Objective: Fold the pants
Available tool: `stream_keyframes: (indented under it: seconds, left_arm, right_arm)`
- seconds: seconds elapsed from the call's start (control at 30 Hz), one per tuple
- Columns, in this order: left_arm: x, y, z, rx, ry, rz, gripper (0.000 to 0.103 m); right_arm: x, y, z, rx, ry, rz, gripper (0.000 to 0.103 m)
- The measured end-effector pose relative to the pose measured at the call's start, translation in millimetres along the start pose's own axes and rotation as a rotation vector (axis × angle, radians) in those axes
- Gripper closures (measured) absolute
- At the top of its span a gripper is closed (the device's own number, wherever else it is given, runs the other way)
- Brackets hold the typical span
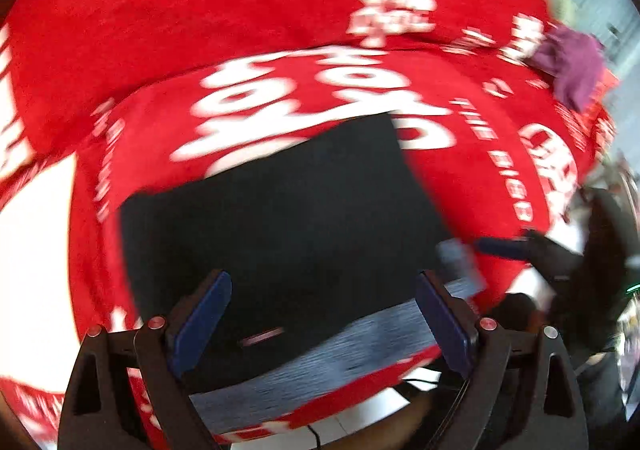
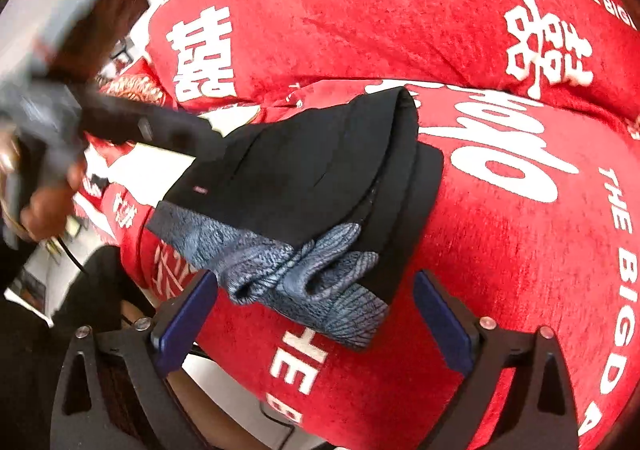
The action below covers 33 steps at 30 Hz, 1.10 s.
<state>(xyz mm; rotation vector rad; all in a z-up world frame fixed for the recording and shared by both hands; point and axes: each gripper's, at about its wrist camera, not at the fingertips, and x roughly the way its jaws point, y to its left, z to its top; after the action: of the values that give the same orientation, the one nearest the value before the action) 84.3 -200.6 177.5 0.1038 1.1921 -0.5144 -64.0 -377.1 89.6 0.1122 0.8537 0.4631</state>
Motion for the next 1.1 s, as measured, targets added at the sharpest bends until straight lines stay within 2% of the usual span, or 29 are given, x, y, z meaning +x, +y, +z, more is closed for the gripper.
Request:
stream_keyframes:
  seconds: [0.03,0.1,0.13,0.2,0.23,0.3,0.37,0.43,0.47,0.5,0.57,0.63,0.7,0.8,0.87,1.0,1.1]
  left_arm:
    - [2,12,-6,-0.035,-0.006,0.014,0.009]
    - [9,37,-20,-0.131,-0.014,0.008,0.009]
    - [13,46,-26,-0.161,-0.022,0.002,0.009]
    - [15,55,-35,-0.19,-0.051,0.018,0.009]
    - [17,58,-38,-0.205,-0.068,0.029,0.009]
    - [20,60,-41,-0.197,-0.079,0.027,0.003]
    - [24,58,-45,-0.175,-0.084,0.053,0.001]
    - [27,55,-49,-0.155,-0.087,0.074,0.001]
    - [29,52,-51,-0.135,-0.085,0.073,0.001]
    - [30,50,-53,-0.116,-0.084,0.092,0.001]
    - [29,47,-57,-0.087,-0.096,0.114,0.001]
    - [26,49,-60,-0.084,-0.107,0.11,0.001]
    - [22,52,-61,-0.096,-0.111,0.109,0.001]
    - [17,60,-62,-0.136,-0.127,0.069,0.001]
    - [18,64,-62,-0.151,-0.13,0.061,0.001]
    - [22,65,-62,-0.148,-0.127,0.094,0.001]
    - [24,63,-62,-0.137,-0.124,0.112,0.001]
  right_arm:
    - [-1,1,0,0.018,0.003,-0.004,0.004]
    - [-12,6,1,0.06,-0.023,-0.112,0.004]
    - [-19,10,2,0.073,-0.049,-0.132,0.004]
    - [-38,22,3,0.08,-0.146,-0.048,0.003]
    - [-43,31,4,0.082,-0.187,0.025,0.002]
    - [-39,46,8,0.069,-0.196,0.153,0.0]
    - [-18,53,10,0.058,-0.155,0.185,0.0]
    - [11,46,6,0.08,-0.066,0.115,0.001]
    - [34,36,1,0.108,0.029,-0.015,0.001]
    - [46,28,-5,0.135,0.072,-0.04,0.001]
    - [35,31,-9,0.154,-0.008,-0.018,0.001]
    - [28,33,-5,0.184,0.015,-0.002,0.0]
    - [14,35,3,0.188,-0.003,0.003,0.0]
    - [-21,40,27,0.15,-0.132,-0.002,0.0]
    - [-30,45,50,0.105,-0.173,0.011,0.0]
    - [11,46,98,0.052,-0.097,-0.043,0.0]
    - [45,44,119,0.054,-0.04,-0.064,0.0]
